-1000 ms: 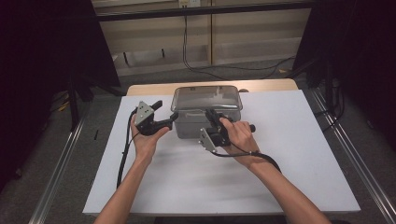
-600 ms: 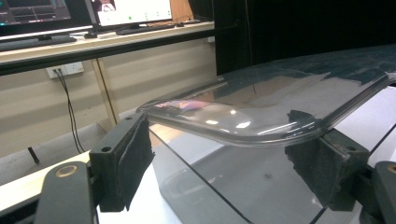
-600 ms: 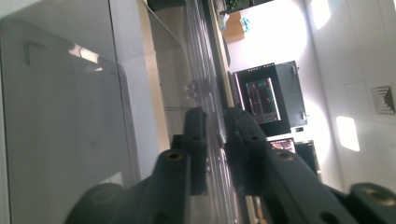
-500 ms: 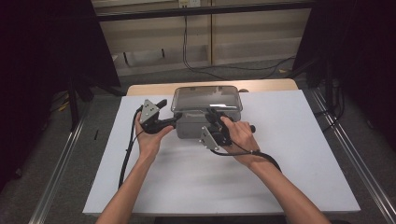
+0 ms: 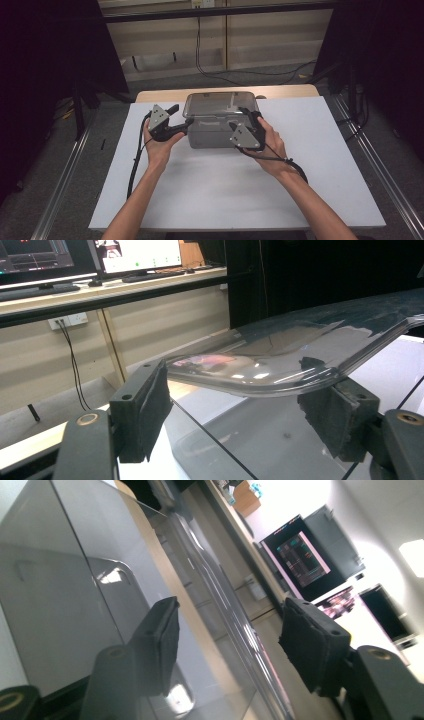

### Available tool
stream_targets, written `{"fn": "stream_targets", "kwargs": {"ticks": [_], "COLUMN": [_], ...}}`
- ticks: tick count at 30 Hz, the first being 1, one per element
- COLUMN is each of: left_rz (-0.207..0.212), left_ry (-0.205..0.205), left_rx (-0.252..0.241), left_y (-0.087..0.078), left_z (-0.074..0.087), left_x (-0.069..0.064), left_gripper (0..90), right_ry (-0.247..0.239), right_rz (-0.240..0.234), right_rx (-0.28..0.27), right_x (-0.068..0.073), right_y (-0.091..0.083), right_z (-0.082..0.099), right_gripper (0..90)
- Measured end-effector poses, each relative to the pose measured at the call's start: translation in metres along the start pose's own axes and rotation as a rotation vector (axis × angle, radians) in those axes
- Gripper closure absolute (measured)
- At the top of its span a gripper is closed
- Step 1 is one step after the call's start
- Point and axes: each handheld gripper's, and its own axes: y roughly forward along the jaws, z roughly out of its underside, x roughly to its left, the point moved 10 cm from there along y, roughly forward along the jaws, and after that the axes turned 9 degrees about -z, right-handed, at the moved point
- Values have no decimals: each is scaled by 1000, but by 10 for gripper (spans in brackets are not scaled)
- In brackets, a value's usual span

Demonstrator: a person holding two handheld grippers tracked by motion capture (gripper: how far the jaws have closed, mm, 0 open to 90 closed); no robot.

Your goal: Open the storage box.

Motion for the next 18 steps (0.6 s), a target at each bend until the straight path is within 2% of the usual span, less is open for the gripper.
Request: {"fn": "stream_targets", "kwargs": {"ticks": [2,9,15,18], "left_rz": [-2,5,13,18], "left_ry": [-3,3,22,8], "left_rx": [-3,-5,-6,-3], "left_y": [0,1,2,3], "left_z": [-1,-5,-8,-9], "left_x": [0,0,1,1], "left_gripper": [307,321,327,327], "right_ry": [63,224,306,338], "right_rz": [-13,-39,-48,-48], "right_rx": [-16,-74,-95,-121], "right_x": [-4,-16,-23,-29], "right_y": [-1,-4,-3,-2], "right_z": [3,13,28,30], "right_gripper": [330,338,368,391]}}
